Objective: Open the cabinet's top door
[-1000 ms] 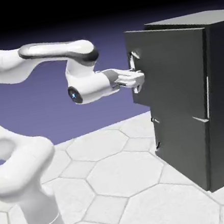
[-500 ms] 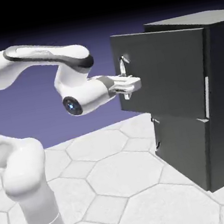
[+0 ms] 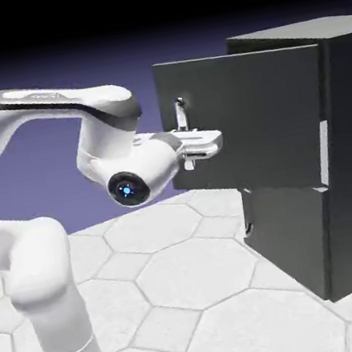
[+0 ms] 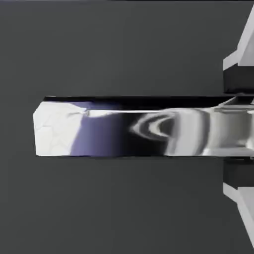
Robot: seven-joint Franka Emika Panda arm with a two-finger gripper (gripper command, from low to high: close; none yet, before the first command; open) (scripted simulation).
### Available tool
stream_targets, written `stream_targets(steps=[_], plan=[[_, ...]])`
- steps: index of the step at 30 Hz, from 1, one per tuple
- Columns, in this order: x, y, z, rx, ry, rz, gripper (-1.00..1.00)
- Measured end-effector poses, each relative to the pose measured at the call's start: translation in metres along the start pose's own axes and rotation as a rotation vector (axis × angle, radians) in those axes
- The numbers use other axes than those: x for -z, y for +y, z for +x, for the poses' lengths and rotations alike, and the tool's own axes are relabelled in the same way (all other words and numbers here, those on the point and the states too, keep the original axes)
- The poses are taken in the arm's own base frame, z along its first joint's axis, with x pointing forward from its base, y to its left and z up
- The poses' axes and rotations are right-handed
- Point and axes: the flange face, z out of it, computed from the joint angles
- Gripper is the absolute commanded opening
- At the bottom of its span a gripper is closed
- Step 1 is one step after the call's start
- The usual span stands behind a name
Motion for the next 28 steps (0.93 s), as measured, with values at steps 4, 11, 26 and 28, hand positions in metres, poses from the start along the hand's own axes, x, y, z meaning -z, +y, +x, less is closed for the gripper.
stream_targets(steps=[4,11,26,28], plan=[[0.024,-0.010,-0.010,0.000,0.062,-0.061,-1.00],[0.071,-0.035,-0.035,0.000,0.193,-0.192,-1.00],[0.143,-0.105,-0.105,0.000,0.466,-0.465,-1.00],[0.148,-0.112,-0.113,0.000,0.492,-0.491,-1.00]])
